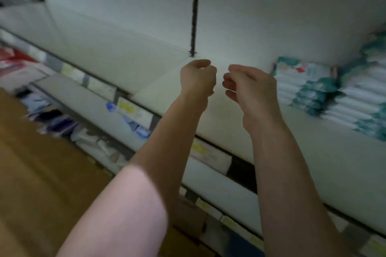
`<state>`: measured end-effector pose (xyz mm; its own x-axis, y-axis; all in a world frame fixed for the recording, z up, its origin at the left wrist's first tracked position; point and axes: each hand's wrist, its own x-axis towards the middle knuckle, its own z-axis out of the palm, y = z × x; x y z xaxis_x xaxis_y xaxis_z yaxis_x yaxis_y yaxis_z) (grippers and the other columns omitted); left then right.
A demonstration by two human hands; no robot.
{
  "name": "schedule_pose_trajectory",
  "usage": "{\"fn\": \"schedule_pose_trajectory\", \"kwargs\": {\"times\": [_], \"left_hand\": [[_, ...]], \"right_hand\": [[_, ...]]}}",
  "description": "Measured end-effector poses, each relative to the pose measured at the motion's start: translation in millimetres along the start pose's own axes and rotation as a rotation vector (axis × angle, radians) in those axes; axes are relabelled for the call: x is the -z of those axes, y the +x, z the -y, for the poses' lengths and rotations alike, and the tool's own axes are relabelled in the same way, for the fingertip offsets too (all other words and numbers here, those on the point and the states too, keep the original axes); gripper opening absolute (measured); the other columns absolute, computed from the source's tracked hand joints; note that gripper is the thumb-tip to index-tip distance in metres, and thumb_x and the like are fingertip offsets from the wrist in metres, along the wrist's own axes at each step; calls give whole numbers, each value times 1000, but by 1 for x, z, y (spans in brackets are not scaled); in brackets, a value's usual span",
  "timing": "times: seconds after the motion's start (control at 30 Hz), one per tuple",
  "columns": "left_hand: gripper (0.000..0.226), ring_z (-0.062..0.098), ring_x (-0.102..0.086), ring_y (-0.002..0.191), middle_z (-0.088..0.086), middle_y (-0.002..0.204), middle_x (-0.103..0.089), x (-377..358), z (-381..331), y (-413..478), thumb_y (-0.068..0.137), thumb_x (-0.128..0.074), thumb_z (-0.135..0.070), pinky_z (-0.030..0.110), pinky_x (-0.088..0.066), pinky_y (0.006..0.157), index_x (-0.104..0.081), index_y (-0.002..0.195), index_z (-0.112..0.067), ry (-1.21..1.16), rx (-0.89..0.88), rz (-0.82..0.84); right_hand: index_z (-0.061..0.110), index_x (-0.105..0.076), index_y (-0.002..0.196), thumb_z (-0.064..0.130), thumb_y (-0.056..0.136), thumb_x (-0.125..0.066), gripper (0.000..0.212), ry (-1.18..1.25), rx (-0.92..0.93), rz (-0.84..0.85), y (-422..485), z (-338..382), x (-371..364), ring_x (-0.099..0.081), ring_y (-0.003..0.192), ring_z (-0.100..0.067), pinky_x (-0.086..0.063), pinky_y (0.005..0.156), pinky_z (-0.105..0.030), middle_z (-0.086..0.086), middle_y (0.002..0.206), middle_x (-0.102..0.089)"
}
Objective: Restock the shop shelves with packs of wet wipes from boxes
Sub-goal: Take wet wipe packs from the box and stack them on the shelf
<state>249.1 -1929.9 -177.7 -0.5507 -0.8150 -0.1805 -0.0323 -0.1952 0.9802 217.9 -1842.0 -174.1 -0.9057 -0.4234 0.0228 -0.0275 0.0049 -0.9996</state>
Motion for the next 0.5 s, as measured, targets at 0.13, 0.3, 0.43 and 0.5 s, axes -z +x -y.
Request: {"fn": "schedule_pose_trajectory", "kwargs": {"times": [0.13, 0.3, 0.43, 0.5], "left_hand": [[28, 11, -57, 67, 0, 81, -59, 69, 2, -14, 91, -53, -6, 21, -45, 53, -60, 117, -14, -127, 36, -146], [21, 12, -52, 56, 0, 65, -55, 162, 10, -41, 89, -53, -2, 21, -40, 53, -58, 101, -18, -237, 64, -373], [20, 13, -49, 52, 2, 65, -55, 261, 28, -75, 88, -52, -3, 16, -36, 44, -57, 98, -19, -224, 57, -558], [23, 14, -51, 54, 4, 72, -57, 312, 38, -98, 88, -53, -4, 17, -37, 45, -60, 105, -18, -217, 61, -638]], "right_hand": [[18, -69, 102, 15, 93, -56, 16, -13, -50, 169, -33, -8, -46, -68, 84, -10, -57, 75, -24, 1, 89, -70], [15, -69, 87, 8, 90, -56, 15, 10, -74, 346, -84, -11, -119, -63, 61, -9, -49, 57, -23, 2, 69, -68], [17, -63, 80, 4, 91, -52, 20, 22, -102, 538, -156, -21, -187, -58, 56, -8, -47, 55, -22, -3, 70, -65], [15, -62, 81, 2, 92, -51, 21, 38, -126, 645, -199, -24, -217, -57, 52, -5, -46, 55, -21, -3, 71, -63]]}}
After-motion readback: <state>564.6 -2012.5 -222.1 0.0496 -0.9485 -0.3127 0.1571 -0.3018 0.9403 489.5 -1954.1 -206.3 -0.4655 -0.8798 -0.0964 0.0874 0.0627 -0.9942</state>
